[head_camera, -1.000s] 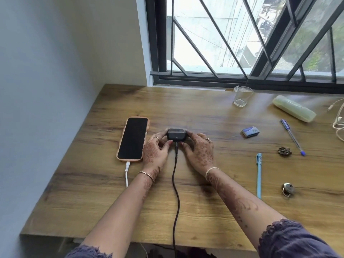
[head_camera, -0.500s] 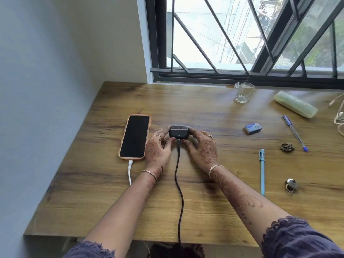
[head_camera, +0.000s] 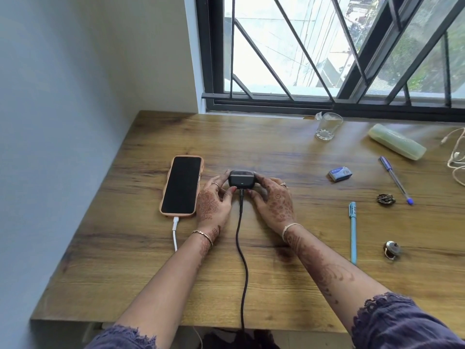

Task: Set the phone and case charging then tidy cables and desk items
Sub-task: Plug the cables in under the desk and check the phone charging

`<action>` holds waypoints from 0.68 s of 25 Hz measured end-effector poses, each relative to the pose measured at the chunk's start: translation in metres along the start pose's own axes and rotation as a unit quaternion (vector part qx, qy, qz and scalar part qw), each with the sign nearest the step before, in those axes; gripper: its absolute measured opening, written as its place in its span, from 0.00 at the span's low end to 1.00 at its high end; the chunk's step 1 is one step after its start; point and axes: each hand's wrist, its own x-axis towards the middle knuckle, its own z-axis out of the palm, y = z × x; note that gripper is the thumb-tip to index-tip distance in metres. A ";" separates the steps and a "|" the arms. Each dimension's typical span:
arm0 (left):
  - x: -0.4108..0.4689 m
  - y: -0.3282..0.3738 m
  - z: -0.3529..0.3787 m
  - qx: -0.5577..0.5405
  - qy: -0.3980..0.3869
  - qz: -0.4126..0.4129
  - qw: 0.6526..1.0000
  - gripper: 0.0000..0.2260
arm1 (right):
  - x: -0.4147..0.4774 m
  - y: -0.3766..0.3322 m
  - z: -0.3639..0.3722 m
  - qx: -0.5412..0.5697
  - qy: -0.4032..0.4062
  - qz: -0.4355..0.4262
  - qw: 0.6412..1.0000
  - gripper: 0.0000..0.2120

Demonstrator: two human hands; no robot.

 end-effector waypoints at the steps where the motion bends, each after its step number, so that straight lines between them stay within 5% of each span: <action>1: 0.000 0.001 0.000 -0.002 0.001 0.001 1.000 0.19 | 0.000 0.000 0.000 -0.001 -0.001 -0.001 1.000 0.22; 17: 0.000 0.003 0.000 0.030 -0.001 -0.020 0.999 0.20 | -0.001 0.000 0.000 0.000 0.002 0.003 1.000 0.22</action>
